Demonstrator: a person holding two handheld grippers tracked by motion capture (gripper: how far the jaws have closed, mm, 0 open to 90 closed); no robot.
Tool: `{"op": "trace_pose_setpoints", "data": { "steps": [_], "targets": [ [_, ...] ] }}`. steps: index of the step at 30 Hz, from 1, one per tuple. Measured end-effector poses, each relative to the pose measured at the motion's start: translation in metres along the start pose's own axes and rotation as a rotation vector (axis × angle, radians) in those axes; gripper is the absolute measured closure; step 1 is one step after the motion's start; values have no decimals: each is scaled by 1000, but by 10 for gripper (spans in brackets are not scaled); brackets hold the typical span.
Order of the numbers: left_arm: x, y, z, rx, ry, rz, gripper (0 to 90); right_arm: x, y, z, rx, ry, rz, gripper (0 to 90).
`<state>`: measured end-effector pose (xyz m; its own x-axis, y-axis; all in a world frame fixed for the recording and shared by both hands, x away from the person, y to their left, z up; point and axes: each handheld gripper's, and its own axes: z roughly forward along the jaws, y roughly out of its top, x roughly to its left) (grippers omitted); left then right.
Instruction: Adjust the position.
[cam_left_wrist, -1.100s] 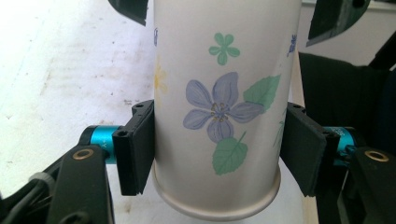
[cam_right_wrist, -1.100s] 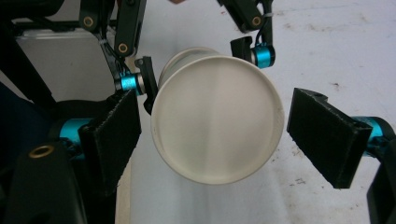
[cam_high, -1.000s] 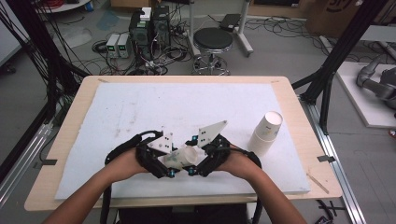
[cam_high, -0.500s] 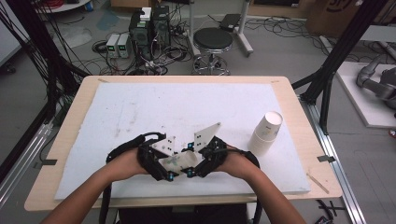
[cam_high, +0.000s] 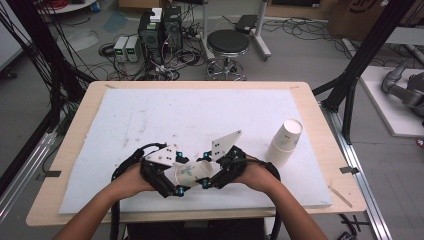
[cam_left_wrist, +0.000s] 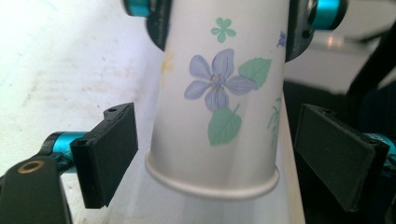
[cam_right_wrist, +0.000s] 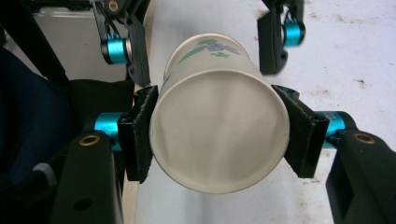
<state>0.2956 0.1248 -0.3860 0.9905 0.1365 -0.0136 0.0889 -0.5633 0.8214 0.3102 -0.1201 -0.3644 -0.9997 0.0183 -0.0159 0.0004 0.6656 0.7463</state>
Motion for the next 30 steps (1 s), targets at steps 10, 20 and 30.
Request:
{"op": "trace_pose_setpoints", "data": {
  "steps": [10,20,30],
  "targets": [
    [-5,-24,-9,-294,37,-114,136,5,-17,-10,-104,-14,49,371],
    [-11,-27,-6,-407,26,-134,140,14,-49,-19,-291,-36,88,372],
    [-11,-22,5,-410,3,-120,140,14,-56,-23,-345,-25,95,372]
  ]
}}
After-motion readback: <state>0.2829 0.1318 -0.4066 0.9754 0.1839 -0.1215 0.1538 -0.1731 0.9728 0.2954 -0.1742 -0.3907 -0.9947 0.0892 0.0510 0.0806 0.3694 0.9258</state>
